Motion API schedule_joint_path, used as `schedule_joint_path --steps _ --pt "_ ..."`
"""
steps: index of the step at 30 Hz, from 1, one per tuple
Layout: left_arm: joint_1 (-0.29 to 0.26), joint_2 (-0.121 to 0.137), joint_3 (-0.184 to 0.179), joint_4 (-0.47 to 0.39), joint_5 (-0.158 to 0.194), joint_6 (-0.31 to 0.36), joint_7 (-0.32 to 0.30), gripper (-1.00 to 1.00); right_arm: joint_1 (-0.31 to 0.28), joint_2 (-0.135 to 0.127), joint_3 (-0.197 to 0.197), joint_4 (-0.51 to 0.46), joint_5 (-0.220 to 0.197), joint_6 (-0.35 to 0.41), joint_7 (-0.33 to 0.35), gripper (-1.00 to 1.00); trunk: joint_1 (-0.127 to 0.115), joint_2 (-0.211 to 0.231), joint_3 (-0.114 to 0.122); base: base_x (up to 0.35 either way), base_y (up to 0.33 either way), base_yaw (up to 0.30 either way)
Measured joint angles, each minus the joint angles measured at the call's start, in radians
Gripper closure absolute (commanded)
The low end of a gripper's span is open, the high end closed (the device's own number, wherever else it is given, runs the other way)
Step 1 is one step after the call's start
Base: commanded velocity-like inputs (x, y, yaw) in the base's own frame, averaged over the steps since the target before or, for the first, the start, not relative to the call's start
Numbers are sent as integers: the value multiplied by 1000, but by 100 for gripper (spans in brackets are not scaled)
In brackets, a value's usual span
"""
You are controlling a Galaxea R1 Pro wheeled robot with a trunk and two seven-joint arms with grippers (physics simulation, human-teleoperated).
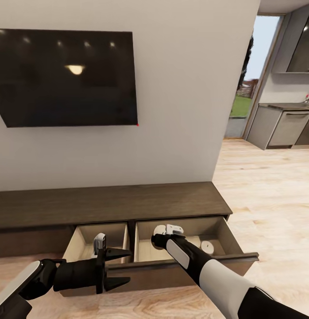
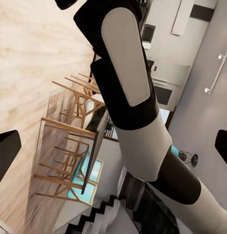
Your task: Place each of the two pumpkins and all three candles from the living room inside a cabinet in the living room (use any cabinet), then make sure every cabinet is closed, and position the cauldron so it is next to a table in the living room.
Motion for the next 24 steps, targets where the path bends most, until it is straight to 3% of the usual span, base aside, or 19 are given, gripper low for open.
schedule_joint_path --steps 19,24 --pt "0 0 1 0 0 0 0 -100 0 0 6 2 0 -17 0 100 0 0 0 36 0 0" --pt "0 -1 1 0 0 0 0 -100 0 1 7 2 0 -24 0 100 19 -35 -16 0 0 0"
